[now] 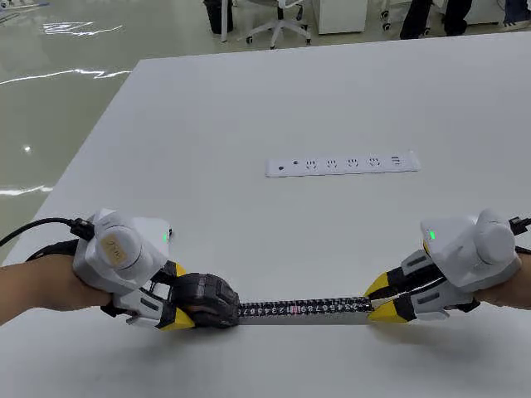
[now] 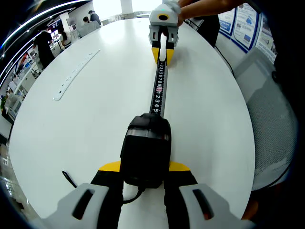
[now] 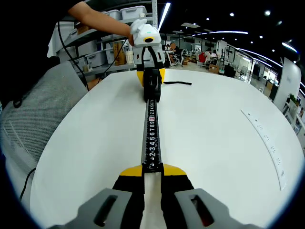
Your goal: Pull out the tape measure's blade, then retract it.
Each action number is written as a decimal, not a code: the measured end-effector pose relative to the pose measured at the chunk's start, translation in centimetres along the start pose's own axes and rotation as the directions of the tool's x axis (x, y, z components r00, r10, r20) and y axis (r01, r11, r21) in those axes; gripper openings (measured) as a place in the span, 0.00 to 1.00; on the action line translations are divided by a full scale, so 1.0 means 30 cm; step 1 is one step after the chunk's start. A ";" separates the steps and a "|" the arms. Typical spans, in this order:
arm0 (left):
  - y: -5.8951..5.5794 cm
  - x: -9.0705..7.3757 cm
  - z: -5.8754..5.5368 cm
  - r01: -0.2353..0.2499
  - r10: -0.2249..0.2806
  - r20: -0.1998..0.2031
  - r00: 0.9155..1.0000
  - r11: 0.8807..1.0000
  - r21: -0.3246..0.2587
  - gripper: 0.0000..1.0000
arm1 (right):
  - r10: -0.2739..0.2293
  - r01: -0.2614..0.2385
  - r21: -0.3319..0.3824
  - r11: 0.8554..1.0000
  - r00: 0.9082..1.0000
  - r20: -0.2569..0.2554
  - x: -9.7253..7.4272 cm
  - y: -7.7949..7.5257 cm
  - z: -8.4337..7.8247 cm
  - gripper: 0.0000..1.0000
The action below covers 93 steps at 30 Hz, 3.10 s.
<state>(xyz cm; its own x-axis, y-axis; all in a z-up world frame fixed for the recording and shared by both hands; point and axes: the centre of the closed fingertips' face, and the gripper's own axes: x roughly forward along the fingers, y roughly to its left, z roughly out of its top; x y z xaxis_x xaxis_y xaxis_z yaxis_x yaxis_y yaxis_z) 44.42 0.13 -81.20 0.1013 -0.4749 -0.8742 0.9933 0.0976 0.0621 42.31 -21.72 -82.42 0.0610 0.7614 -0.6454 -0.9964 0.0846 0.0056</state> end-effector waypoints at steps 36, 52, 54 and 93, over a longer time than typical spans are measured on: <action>0.009 0.003 -0.003 0.001 -0.001 -0.003 1.000 1.000 -0.002 0.28 | -0.003 0.003 0.005 1.000 1.000 -0.012 -0.031 0.002 -0.023 0.10; 0.008 0.004 -0.002 0.000 0.000 -0.006 1.000 1.000 0.002 0.28 | -0.006 0.006 0.012 1.000 1.000 -0.015 -0.047 0.004 -0.038 0.10; 0.008 0.004 -0.002 0.000 0.000 -0.006 1.000 1.000 0.003 0.28 | -0.006 0.006 0.014 1.000 1.000 -0.015 -0.048 0.004 -0.038 0.10; 0.006 0.003 -0.003 0.006 -0.005 -0.017 1.000 1.000 0.009 0.28 | -0.024 0.024 0.030 0.999 0.999 -0.022 -0.083 -0.002 -0.065 0.10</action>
<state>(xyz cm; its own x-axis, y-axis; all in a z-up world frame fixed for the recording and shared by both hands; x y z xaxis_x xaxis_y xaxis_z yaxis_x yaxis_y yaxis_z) 44.61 0.18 -81.32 0.0949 -0.4608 -0.8824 0.9943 0.0868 0.0616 42.09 -24.89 -82.31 0.0832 0.7447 -0.6622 -0.9924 0.1226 0.0132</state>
